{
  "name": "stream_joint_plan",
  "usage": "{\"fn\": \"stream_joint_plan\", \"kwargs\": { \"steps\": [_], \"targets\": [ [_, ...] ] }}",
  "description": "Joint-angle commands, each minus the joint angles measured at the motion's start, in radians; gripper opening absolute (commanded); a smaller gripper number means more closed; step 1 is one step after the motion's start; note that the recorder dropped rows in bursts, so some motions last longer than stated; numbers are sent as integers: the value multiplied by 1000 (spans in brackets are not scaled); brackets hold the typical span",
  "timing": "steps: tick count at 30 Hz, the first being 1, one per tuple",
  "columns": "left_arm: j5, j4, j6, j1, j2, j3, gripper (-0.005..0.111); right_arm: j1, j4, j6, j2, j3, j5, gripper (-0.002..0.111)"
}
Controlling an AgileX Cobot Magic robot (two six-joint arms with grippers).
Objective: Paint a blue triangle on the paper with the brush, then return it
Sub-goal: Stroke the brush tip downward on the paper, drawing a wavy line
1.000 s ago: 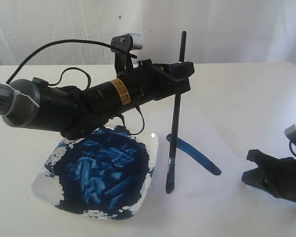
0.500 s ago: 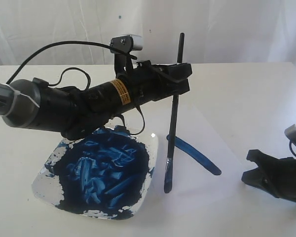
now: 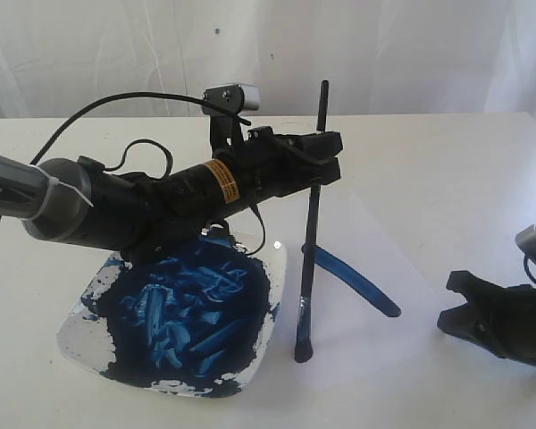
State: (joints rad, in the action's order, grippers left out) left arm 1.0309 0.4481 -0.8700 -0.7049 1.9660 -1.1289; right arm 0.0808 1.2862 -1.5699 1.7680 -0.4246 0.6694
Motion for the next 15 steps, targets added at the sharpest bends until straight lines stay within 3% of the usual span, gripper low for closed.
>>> {"fn": "stream_joint_plan", "kwargs": {
  "steps": [1, 15],
  "targets": [
    [15, -23, 39, -5, 1, -2, 0, -2, 8, -1, 4, -3, -3, 0],
    [15, -44, 58, 6, 21, -36, 0, -2, 8, -1, 4, -3, -3, 0]
  ]
}}
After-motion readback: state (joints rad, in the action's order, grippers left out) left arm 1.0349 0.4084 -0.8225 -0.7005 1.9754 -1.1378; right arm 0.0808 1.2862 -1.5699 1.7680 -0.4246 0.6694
